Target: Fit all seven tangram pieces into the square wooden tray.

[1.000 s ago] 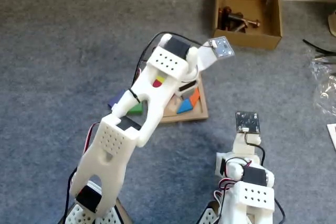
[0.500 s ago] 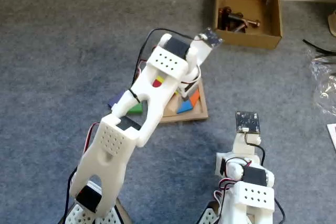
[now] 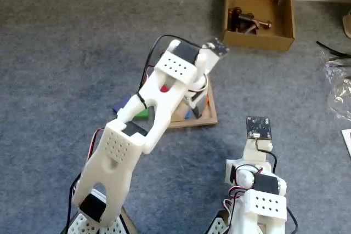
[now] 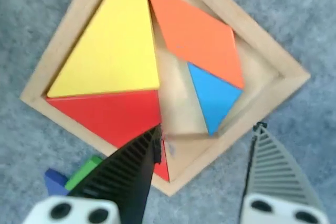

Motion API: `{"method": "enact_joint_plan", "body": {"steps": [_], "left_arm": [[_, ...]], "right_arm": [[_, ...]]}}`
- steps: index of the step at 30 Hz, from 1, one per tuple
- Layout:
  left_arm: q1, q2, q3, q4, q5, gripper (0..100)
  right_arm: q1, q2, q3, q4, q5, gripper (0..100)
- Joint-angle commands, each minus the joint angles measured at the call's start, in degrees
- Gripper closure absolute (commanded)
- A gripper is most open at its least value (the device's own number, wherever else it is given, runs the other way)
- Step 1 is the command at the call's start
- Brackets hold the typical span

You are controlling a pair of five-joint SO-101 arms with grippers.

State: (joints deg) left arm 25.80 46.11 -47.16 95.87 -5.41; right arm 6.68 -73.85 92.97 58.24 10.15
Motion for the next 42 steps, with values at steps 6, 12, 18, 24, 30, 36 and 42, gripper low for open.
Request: {"method": "enact_joint_plan", "body": {"steps": [6, 12, 18, 24, 30, 36, 42], "left_arm": [[2.7, 0.7, -0.8, -1.8, 7.3, 74], [2.9, 2.6, -0.8, -4.0, 8.3, 74], [4.4, 2.9, -0.8, -4.4, 8.6, 74], [4.2, 2.9, -0.6, -4.4, 8.7, 74], [4.1, 5.6, -0.7, -5.3, 11.2, 74], [4.4, 8.0, -0.8, -6.6, 11.1, 74], [4.4, 8.1, -0.8, -6.9, 11.1, 83]], "right_arm": [[1.9, 0.0, 1.8, 0.9, -0.2, 99.3], [1.9, 0.0, 1.8, 0.9, -0.2, 99.3], [1.9, 0.0, 1.8, 0.9, -0.2, 99.3], [1.9, 0.0, 1.8, 0.9, -0.2, 99.3], [1.9, 0.0, 1.8, 0.9, -0.2, 99.3], [1.9, 0.0, 1.8, 0.9, -0.2, 99.3], [1.9, 0.0, 1.8, 0.9, -0.2, 99.3]]}}
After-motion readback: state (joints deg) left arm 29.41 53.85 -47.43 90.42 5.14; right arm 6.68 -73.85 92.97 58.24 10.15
